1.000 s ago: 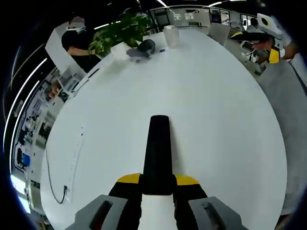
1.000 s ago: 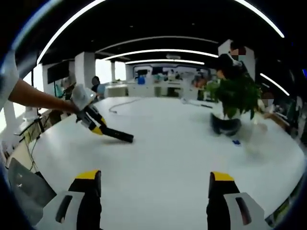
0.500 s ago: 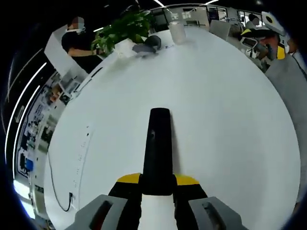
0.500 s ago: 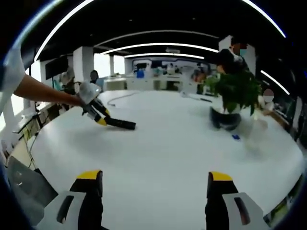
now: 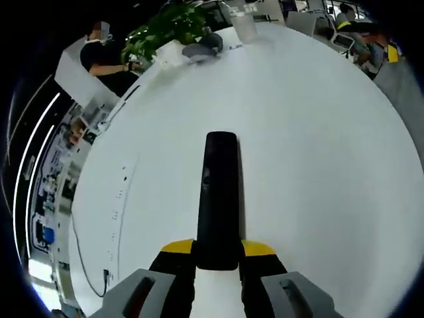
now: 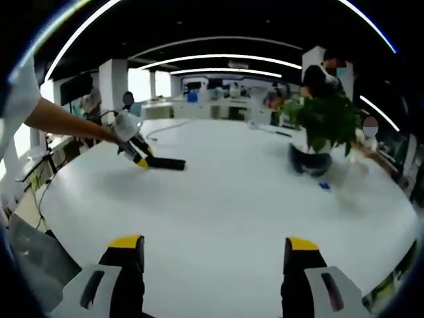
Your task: Press the specified remote control buttons in sequence, fully releasing each button before pressing the next.
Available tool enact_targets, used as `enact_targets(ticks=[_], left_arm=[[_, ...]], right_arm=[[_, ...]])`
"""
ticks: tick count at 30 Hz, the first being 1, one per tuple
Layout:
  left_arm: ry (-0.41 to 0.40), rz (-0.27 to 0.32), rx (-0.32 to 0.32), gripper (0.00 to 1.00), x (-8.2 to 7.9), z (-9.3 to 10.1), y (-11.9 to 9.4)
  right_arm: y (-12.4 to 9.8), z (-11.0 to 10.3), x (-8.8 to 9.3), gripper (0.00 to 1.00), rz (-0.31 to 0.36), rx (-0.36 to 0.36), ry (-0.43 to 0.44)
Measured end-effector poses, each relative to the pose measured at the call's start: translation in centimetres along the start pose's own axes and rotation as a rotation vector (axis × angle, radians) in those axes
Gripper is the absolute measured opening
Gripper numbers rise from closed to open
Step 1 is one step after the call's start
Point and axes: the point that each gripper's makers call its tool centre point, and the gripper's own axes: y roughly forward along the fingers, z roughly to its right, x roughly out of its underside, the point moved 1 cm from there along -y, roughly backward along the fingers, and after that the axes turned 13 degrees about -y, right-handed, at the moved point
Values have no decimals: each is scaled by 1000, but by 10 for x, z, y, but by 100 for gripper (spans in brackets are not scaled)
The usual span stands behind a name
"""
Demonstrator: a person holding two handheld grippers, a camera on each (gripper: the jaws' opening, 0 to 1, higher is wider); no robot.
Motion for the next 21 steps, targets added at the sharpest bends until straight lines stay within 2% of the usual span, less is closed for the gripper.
enact_targets(ticks=[5, 9, 11, 12, 13, 15, 16, 18, 21], left_arm=[[4, 3, 7, 23, 0, 0, -1], [-34, 7, -20, 28, 1, -5, -1], [-70, 16, -75, 37, 0, -15, -3], [-104, 15, -91, 42, 1, -18, -4], [-125, 27, -76, 50, 0, -17, -4], [-175, 37, -119, 61, 1, -25, -7], [-195, 39, -132, 64, 3, -27, -7], [-299, 23, -166, 66, 10, -33, -9], [-387, 43, -165, 72, 13, -33, -10]], right_arm=[[1, 0, 0, 85, -7, 2, -7], [1, 0, 0, 85, -5, 2, -9], [1, 0, -1, 85, -3, 4, -14], [1, 0, -1, 86, -4, 4, -15], [1, 0, 0, 86, -4, 4, -14], [0, 0, -1, 86, 3, 6, -12], [-1, 1, -3, 86, 9, 7, -11], [-1, 1, -4, 86, 17, 6, -7], [-4, 0, -7, 85, 37, 5, -6]])
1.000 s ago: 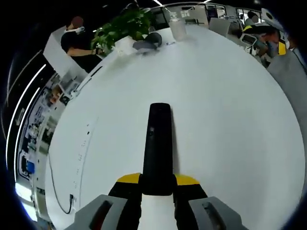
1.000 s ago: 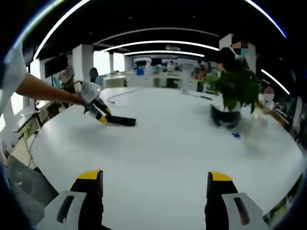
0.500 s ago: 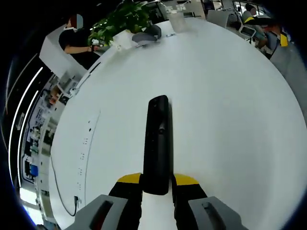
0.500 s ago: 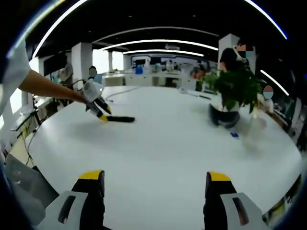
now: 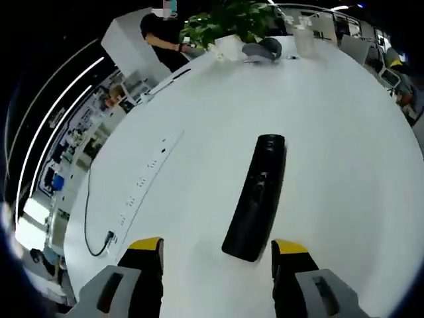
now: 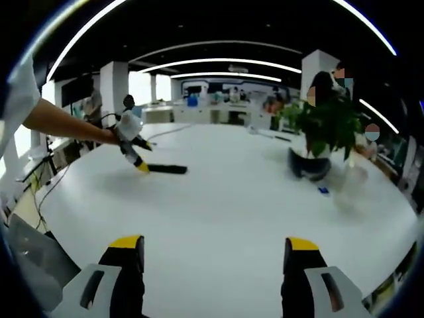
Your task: Press the specified remote control buttons in sequence, fully releasing each button before pressing the next.
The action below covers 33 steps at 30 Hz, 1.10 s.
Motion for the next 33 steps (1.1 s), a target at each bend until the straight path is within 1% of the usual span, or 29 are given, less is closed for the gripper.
enact_targets(ticks=[1, 2, 3, 5, 6, 7, 9, 12, 14, 15, 17, 19, 21, 22, 24, 26, 27, 30, 33], left_arm=[[-41, -5, 10, 76, 2, 2, -1], [-92, 22, -14, 78, 0, 1, -3], [-122, 53, -2, 80, -3, 5, -7], [-191, 95, -17, 83, -6, 7, -14], [-234, 105, -2, 82, -6, 11, -17], [-304, 130, 4, 82, -8, 15, -22], [-362, 194, -6, 85, -14, 18, -32], [-449, 254, -2, 88, -17, 31, -46], [-483, 284, 10, 88, -19, 40, -55], [-491, 309, 21, 87, -21, 48, -63], [-476, 337, 5, 88, -21, 58, -77], [-478, 348, 6, 88, -20, 67, -89], [-487, 392, 3, 89, -23, 78, -106], [-479, 418, -4, 90, -25, 83, -116], [-475, 436, -6, 94, -23, 93, -131], [-500, 454, -8, 98, -21, 101, -143], [-512, 484, 0, 99, -21, 106, -151], [-521, 498, -11, 98, -11, 115, -167], [-529, 525, -39, 98, -2, 124, -185]], right_arm=[[-1, 0, -1, 85, 9, 2, 0], [-1, 0, -2, 85, 15, 3, 0], [-1, 1, -3, 85, 17, 3, 2], [-2, 1, -4, 85, 23, 2, 5], [-2, 1, -4, 85, 29, 1, 6], [-2, 1, -5, 85, 33, -1, 7], [-4, 0, -7, 85, 48, -4, 12], [-5, 0, -10, 85, 64, -6, 15], [-5, 0, -11, 85, 69, -12, 17], [-6, -1, -12, 84, 75, -16, 17], [-8, -1, -15, 84, 94, -18, 14], [-9, -2, -17, 84, 110, -24, 13], [-9, -3, -18, 84, 112, -30, 11], [-9, -4, -19, 84, 117, -33, 10], [-11, -5, -21, 84, 129, -34, 9], [-11, -5, -22, 84, 133, -37, 8], [-12, -5, -22, 84, 140, -38, 7], [-12, -6, -23, 84, 146, -40, 3], [-13, -7, -25, 84, 156, -38, -6]])
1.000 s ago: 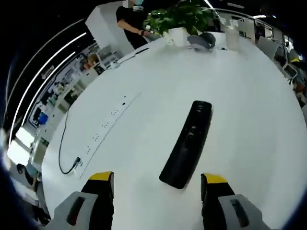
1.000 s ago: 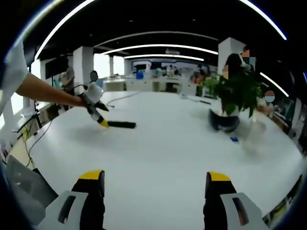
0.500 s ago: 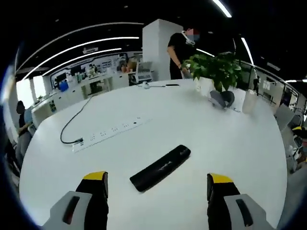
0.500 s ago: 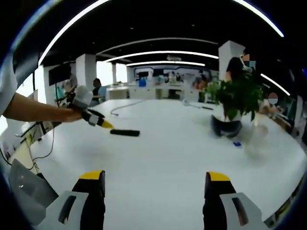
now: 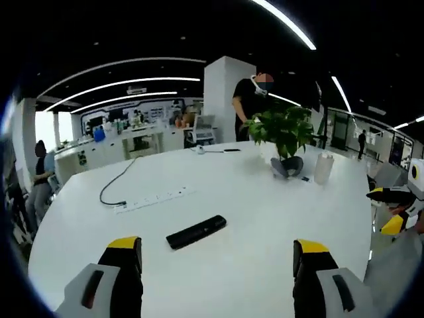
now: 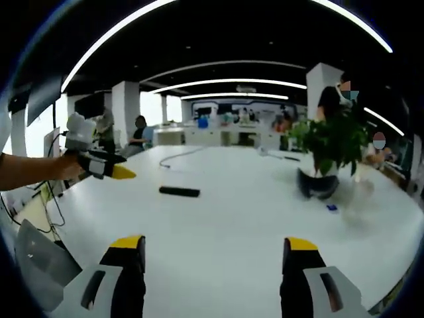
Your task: Press the specified remote control buttons in sequence, fully releasing each button before pressing the next.
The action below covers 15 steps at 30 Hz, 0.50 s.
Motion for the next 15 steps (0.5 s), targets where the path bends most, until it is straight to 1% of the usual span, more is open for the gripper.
enact_targets(ticks=[3, 7, 9, 11, 13, 15], left_arm=[[11, 34, -33, 97, 4, 2, -21], [23, 41, -46, 96, 18, 13, -44], [36, 38, -60, 96, 24, 16, -54], [26, 45, -67, 96, 28, 21, -63], [32, 51, -70, 96, 34, 25, -70], [58, 71, -99, 93, 37, 24, -77]], right_arm=[[-1, 0, -1, 84, 7, 5, -5], [-2, 2, -4, 84, 18, 13, -5], [-2, 2, -5, 84, 25, 15, -6], [-3, 2, -5, 84, 26, 16, -11], [-3, 2, -6, 85, 30, 18, -12], [-3, 2, -6, 85, 33, 21, -12]])
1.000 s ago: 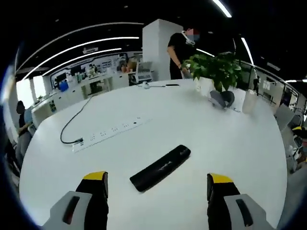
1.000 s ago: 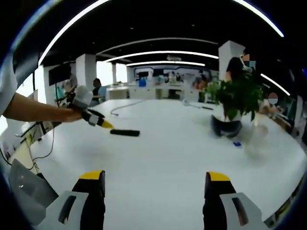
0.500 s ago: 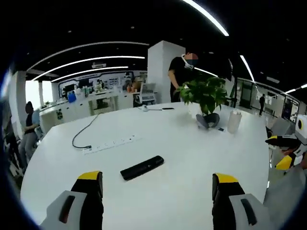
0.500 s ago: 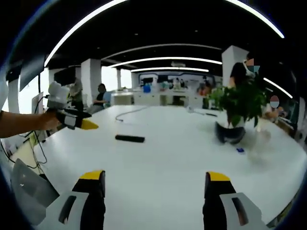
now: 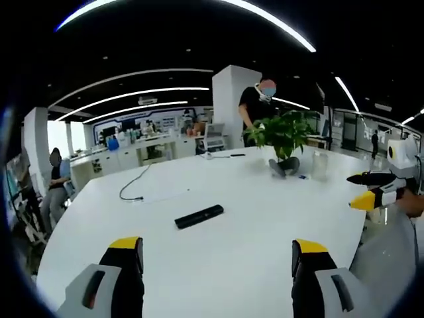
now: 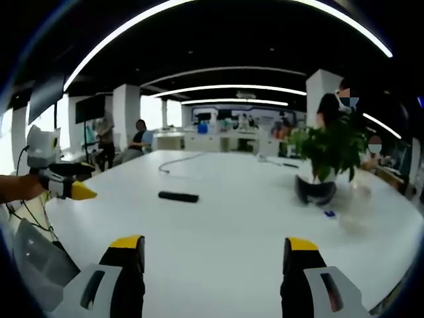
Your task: Press the specified remote control buttons in sequence, fully releasing each button before pressing the next.
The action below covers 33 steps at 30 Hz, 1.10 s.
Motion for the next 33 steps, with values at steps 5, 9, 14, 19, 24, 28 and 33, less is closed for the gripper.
enact_targets(ticks=[5, 9, 14, 19, 24, 28, 33], left_arm=[[4, 0, -14, 96, 17, 1, -16], [-15, -14, -21, 96, 29, -1, -28], [-33, -8, -60, 95, 41, -5, -35], [-22, 6, -91, 95, 41, -9, -36], [-9, -38, -153, 98, 50, -18, -33], [-11, -20, -170, 100, 48, -21, -34], [-83, 27, -160, 100, 40, -21, -37]], right_arm=[[-1, 1, -1, 85, 6, 6, -2], [-1, 1, -2, 85, 9, 11, -8], [-1, 2, -2, 86, 7, 21, -13], [0, 4, 0, 87, -5, 33, -19], [2, 5, 2, 89, -19, 35, -17], [3, 4, 4, 91, -30, 31, -20], [1, 8, 4, 96, -25, 52, -18]])
